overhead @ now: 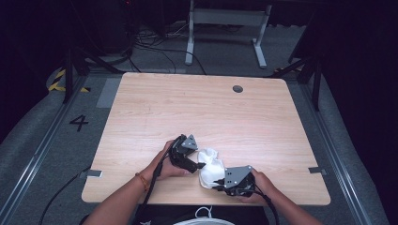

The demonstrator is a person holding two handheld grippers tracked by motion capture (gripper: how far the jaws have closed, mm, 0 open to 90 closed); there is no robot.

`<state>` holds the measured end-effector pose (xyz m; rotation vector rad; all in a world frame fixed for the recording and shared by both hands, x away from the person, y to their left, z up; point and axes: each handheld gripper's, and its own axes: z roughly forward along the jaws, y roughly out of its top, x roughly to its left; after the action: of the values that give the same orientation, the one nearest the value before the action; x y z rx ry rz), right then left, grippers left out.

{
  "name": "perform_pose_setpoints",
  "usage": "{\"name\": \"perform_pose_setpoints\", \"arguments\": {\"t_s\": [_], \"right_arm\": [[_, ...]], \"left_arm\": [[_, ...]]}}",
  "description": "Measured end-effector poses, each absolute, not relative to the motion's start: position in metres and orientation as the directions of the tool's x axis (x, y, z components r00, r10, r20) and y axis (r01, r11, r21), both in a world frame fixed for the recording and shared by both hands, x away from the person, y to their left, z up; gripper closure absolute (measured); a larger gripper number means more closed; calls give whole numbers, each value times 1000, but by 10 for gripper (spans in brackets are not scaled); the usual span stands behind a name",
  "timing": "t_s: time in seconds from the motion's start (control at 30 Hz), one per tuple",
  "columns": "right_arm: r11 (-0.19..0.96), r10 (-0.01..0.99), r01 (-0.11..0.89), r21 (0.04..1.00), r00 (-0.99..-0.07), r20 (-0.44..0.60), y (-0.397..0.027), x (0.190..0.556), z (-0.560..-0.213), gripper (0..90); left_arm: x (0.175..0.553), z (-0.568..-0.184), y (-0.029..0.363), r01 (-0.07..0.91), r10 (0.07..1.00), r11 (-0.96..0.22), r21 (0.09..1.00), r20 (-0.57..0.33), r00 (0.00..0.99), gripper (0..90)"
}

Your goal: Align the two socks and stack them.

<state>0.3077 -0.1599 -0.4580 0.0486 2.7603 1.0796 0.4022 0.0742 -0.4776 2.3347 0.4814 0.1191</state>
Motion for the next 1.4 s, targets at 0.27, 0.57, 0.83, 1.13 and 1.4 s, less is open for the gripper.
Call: {"name": "perform_pose_setpoints", "arguments": {"t_s": [0.27,0.57,0.83,1.13,1.4], "right_arm": [[731,103,-29,681,-983,-153,-163,306,-455,830],[732,88,-51,680,-982,-169,-162,299,-450,830],[729,98,-55,682,-978,-183,-164,298,-445,829],[710,120,-61,701,-971,-206,-170,298,-434,829],[685,155,-50,727,-965,-213,-178,302,-424,829]], "left_arm": [[397,-474,77,315,378,-656,686,-63,924,245],[394,-479,68,304,362,-670,677,-60,930,237],[393,-481,66,291,354,-666,686,-53,934,226],[391,-481,62,262,327,-677,688,-39,944,216],[387,-482,55,249,300,-678,691,-48,953,215]]}}
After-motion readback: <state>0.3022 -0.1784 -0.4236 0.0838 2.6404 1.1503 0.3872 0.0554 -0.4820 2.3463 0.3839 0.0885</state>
